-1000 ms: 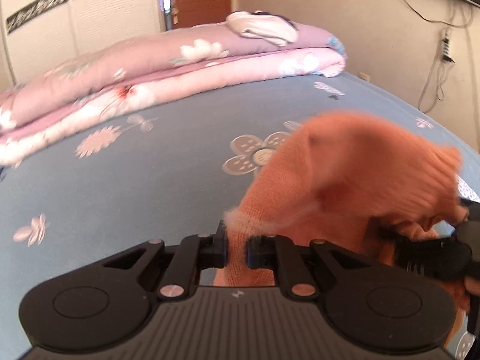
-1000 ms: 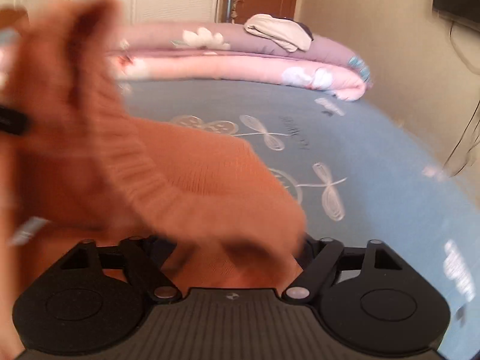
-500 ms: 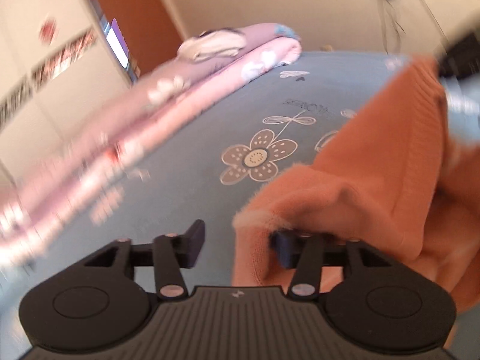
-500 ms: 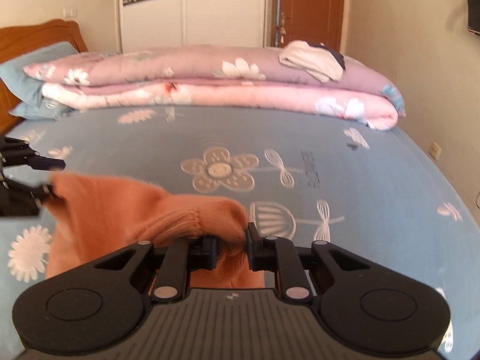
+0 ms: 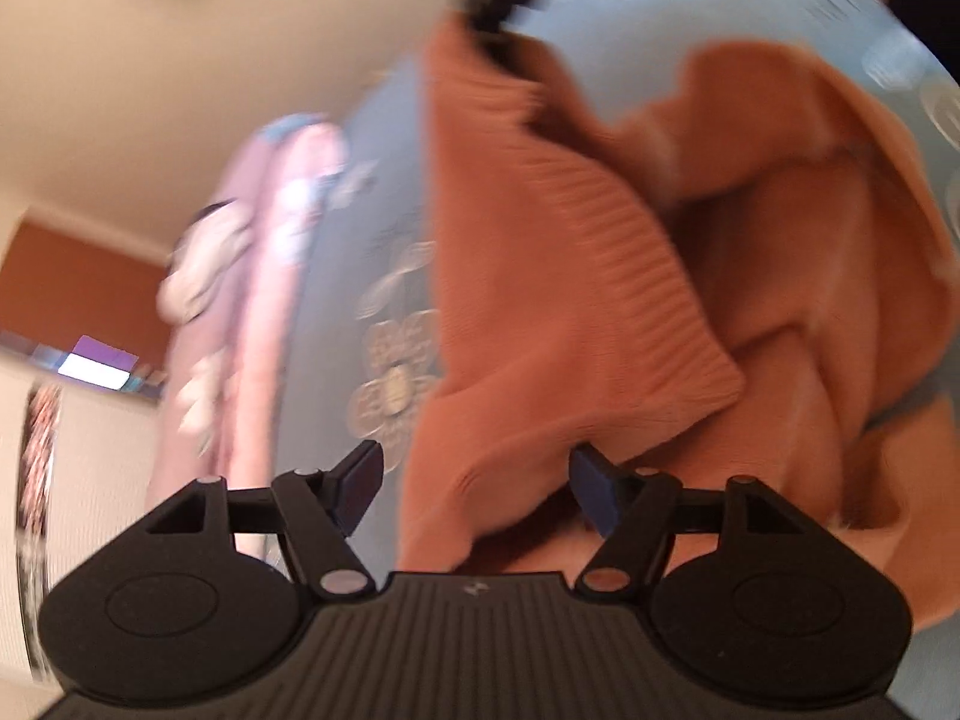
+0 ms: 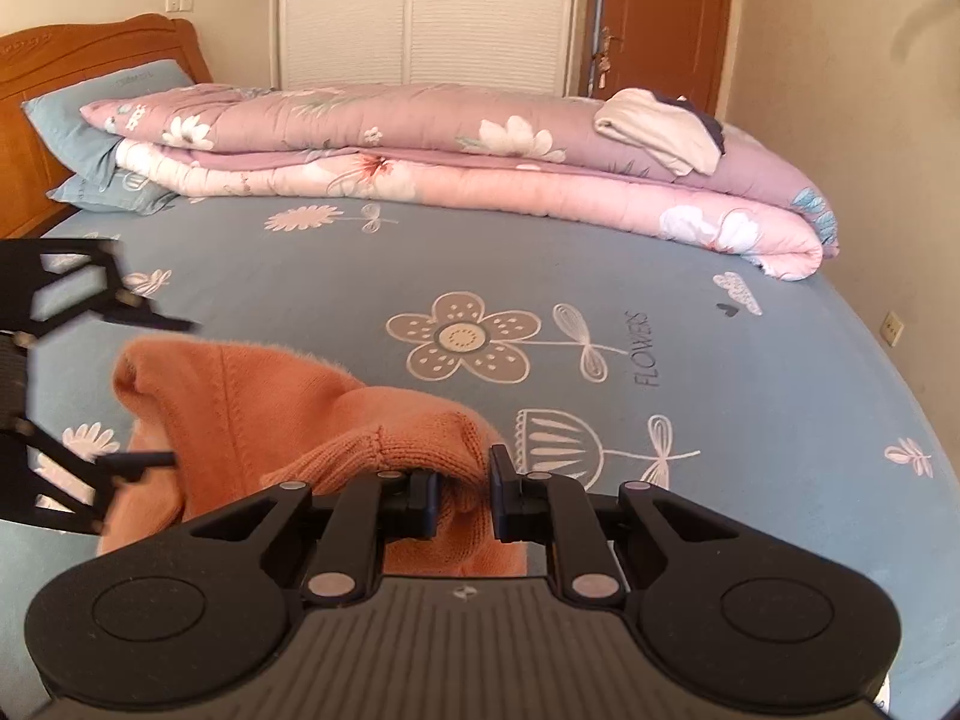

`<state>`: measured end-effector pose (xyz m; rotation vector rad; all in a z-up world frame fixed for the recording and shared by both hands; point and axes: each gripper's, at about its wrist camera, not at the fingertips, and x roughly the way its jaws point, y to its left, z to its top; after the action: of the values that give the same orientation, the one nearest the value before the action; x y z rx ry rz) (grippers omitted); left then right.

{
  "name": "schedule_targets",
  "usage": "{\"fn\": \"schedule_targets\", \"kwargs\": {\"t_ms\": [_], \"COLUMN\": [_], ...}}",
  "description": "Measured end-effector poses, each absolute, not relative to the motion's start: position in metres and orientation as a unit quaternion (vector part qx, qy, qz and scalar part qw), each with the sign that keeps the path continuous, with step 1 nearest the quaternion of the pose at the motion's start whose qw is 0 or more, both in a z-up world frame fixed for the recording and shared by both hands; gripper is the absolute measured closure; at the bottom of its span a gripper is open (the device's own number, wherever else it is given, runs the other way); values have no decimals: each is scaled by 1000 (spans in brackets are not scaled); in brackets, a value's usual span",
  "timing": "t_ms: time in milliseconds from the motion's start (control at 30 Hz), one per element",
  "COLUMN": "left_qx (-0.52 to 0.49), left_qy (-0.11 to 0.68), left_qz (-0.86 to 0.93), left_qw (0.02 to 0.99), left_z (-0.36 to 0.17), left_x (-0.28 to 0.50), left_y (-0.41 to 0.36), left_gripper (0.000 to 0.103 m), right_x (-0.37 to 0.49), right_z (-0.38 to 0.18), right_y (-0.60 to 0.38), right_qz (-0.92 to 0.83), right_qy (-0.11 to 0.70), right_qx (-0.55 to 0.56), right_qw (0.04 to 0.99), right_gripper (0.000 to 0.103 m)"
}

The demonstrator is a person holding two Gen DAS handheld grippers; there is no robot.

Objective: Fold clothes
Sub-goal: 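Shake out the held sweater with both grippers, rolling the left tool, then lift the orange sweater high with both grippers, letting it hang open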

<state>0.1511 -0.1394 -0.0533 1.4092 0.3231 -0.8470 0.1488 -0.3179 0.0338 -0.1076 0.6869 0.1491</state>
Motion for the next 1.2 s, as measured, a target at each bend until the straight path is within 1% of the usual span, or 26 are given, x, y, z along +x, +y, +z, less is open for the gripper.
{"fn": "schedule_targets", "kwargs": {"t_ms": [67, 100, 133, 167, 200, 267, 367, 467, 500, 533, 567, 600, 633, 667, 700, 800, 933, 967, 1067, 1167, 1200], "left_qx": [660, 678, 681, 682, 683, 644, 546, 442, 411, 384, 364, 344, 326, 311, 298, 280, 275, 274, 271, 262, 263], "left_qy": [158, 166, 191, 217, 242, 278, 322, 328, 330, 330, 327, 324, 324, 323, 318, 313, 313, 313, 312, 314, 314], "left_qz": [-395, -402, -402, -401, -400, -405, -375, -340, -334, -328, -325, -321, -316, -314, -313, -310, -307, -306, -304, -305, -305], "left_qw": [619, 592, 582, 572, 562, 586, 677, 762, 781, 797, 809, 821, 830, 837, 844, 853, 856, 856, 858, 860, 860], "left_z": [-63, -67, -69, -70, -71, -60, -34, -7, 0, 8, 15, 22, 28, 37, 43, 52, 54, 56, 60, 61, 61], "left_x": [155, 157, 162, 166, 171, 182, 213, 243, 250, 256, 260, 263, 267, 275, 276, 283, 288, 287, 287, 285, 285], "left_y": [-151, -154, -157, -159, -162, -161, -154, -142, -137, -132, -129, -125, -121, -121, -118, -110, -104, -100, -91, -85, -83], "left_gripper": [44, 63, 93, 100, 100, 100, 100, 100, 100, 100, 100, 100, 100, 100, 100, 100, 100, 100, 100, 100, 100], "right_x": [147, 147, 147, 148, 148, 151, 158, 157, 154, 151, 145, 138, 134, 129, 125, 118, 123, 126, 143, 150, 154], "right_z": [33, 33, 33, 33, 33, 31, 23, 12, 9, 6, 4, 0, -4, -8, -12, -26, -48, -53, -70, -85, -90], "right_y": [-318, -318, -319, -321, -324, -330, -344, -357, -359, -361, -359, -354, -349, -342, -334, -307, -262, -252, -221, -195, -190], "right_qz": [79, 82, 85, 90, 94, 99, 105, 103, 100, 97, 93, 87, 83, 74, 63, 41, 26, 15, -3, -32, -36], "right_qy": [340, 343, 346, 351, 355, 364, 384, 396, 398, 400, 393, 390, 388, 384, 379, 369, 346, 334, 350, 320, 315], "right_qx": [-62, -66, -69, -72, -71, -71, -54, -7, 9, 26, 32, 33, 30, 28, 26, 24, -26, -44, -110, -180, -193], "right_qw": [935, 933, 932, 929, 927, 924, 916, 912, 912, 911, 914, 916, 918, 920, 923, 928, 938, 941, 930, 929, 928], "right_gripper": [84, 84, 84, 84, 84, 84, 82, 75, 61, 51, 49, 44, 34, 30, 27, 26, 25, 25, 25, 25, 31]}}
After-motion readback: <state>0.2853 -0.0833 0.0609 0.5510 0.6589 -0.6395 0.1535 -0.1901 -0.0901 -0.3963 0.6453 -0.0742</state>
